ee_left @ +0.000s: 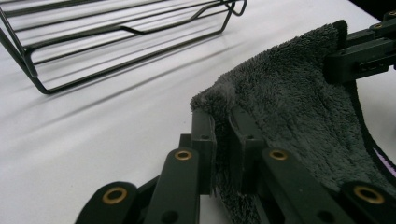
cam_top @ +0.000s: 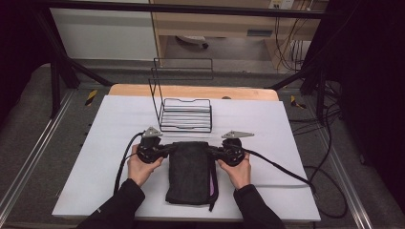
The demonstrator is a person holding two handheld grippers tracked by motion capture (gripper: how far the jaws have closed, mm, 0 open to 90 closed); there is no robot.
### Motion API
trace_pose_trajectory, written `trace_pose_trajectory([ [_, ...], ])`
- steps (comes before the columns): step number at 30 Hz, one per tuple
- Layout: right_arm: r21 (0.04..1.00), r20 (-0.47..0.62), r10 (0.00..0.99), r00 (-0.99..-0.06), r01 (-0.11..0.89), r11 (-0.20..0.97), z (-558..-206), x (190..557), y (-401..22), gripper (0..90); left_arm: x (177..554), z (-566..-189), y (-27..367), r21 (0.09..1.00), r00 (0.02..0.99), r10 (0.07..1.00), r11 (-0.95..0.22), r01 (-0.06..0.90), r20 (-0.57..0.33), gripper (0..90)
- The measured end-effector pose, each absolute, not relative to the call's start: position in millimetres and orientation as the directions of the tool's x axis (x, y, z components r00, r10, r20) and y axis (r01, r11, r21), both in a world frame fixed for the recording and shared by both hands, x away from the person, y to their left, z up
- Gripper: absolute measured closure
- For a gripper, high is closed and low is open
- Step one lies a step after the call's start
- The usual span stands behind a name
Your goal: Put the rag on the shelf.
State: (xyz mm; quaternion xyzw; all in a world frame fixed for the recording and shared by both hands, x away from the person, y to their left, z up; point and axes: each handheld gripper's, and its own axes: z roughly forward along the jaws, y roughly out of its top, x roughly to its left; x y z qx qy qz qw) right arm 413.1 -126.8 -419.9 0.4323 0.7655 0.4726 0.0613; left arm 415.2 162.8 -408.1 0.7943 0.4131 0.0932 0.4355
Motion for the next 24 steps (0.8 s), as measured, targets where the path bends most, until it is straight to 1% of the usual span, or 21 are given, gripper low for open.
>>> trace_pose_trajectory([
  [7,0.803,0.311,0.714,-0.627,0.576,0.156,-411,409,-130,78.3,408,-394,162,0.801,0.659,0.73,-0.279,0.53,-0.182,81.4],
  [13,0.834,0.281,0.713,-0.642,0.532,0.151,-399,403,-131,78.4,404,-383,164,0.822,0.665,0.726,-0.266,0.503,-0.172,81.3],
  [15,0.846,0.263,0.713,-0.65,0.51,0.153,-393,400,-130,78.5,402,-380,164,0.828,0.667,0.728,-0.272,0.49,-0.155,81.4],
  [24,0.87,0.236,0.716,-0.657,0.47,0.145,-384,396,-132,78.7,396,-368,164,0.853,0.674,0.725,-0.256,0.455,-0.141,81.4],
])
